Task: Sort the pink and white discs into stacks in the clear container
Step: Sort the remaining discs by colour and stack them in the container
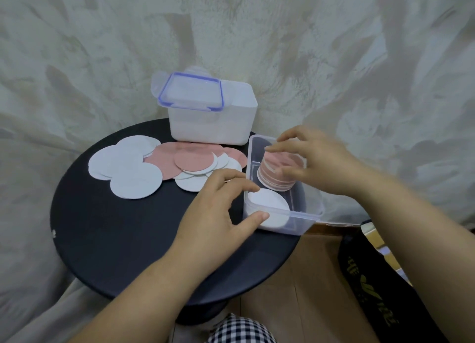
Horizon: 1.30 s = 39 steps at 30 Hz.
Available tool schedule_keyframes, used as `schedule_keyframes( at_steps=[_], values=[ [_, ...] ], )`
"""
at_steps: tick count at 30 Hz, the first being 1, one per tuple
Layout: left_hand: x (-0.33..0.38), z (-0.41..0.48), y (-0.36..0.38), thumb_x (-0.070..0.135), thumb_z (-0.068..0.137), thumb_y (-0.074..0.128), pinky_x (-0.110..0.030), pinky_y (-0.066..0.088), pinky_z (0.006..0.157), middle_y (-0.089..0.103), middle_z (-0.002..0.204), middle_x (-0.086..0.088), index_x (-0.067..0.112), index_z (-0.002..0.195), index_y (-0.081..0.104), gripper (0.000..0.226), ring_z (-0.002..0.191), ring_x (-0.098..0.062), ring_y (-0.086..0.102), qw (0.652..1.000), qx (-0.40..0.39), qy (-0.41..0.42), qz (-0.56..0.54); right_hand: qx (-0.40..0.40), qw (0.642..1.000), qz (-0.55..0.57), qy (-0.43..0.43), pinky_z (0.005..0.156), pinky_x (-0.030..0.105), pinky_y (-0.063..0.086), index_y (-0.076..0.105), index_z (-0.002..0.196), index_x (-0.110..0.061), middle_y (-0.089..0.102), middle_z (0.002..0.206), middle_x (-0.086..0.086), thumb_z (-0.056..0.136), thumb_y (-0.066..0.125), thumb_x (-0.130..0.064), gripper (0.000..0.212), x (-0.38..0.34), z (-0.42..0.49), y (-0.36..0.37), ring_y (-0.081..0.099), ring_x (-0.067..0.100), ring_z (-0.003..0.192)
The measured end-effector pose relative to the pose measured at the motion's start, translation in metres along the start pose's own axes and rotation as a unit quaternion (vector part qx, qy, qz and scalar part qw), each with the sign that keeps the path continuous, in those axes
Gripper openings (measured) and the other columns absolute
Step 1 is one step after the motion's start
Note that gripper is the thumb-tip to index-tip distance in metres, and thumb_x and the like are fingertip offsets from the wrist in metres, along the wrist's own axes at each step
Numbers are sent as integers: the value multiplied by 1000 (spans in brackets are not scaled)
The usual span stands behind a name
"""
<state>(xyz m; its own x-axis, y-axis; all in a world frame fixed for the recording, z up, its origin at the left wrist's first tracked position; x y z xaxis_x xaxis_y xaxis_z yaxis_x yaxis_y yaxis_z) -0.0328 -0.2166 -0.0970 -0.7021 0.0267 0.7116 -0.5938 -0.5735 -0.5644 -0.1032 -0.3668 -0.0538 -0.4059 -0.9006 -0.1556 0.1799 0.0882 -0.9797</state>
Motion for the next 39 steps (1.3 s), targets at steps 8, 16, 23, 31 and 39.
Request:
schedule_keyframes(
  at_steps=[8, 16, 23, 31, 39],
  values=[
    [-2, -2, 2, 45, 72, 61, -21, 50, 77, 46, 111, 22, 37, 106, 59, 35, 103, 6, 47, 1000, 5, 1, 4, -56, 998, -30, -11, 94, 24, 27, 55, 122, -42, 40, 133, -6, 89, 56, -33, 34, 2, 5, 14, 35, 19, 119],
    [-3, -3, 3, 42, 73, 63, -22, 49, 76, 49, 111, 19, 34, 109, 60, 37, 102, 2, 48, 1000, 6, -3, -9, -63, 998, 2, -5, 89, 26, 35, 53, 126, -35, 48, 128, -4, 87, 61, -25, 41, 1, 5, 15, 44, 15, 108],
    [-4, -5, -15, 46, 77, 65, -10, 42, 85, 50, 117, 21, 43, 120, 49, 47, 106, 4, 49, 999, 4, -9, -43, -10, 999, 39, -18, 83, 19, 30, 53, 127, -31, 51, 123, -4, 86, 60, -25, 42, -16, 2, -6, 42, 6, 99],
    [-52, 0, -91, 28, 91, 54, -22, 28, 104, 51, 134, 4, 20, 124, 57, 33, 127, -12, 40, 982, 61, -83, 158, -40, 991, 84, -98, 93, 22, 35, 47, 132, -32, 50, 129, -7, 88, 58, -35, 46, -119, 22, 4, 45, 8, 112],
    [-89, -40, -82, 68, 75, 12, -36, 19, 115, 17, 155, 6, 30, 141, 35, 79, 143, -16, 13, 947, -107, -129, 273, -89, 996, 11, 26, 114, 42, 15, 23, 143, -14, 24, 150, 14, 94, 42, -42, 59, -148, 48, 83, 17, 30, 138]
  ],
)
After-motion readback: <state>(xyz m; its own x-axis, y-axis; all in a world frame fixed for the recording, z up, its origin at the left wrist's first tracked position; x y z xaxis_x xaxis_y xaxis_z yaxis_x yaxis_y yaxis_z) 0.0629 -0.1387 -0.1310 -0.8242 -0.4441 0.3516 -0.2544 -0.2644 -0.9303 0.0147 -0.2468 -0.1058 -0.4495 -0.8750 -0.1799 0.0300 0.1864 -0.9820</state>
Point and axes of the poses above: each hand's wrist, its own z-axis towards the middle knuckle, its own y-axis out of the palm, x = y × z, the point moved 8 cm from there along z, towards the middle knuckle
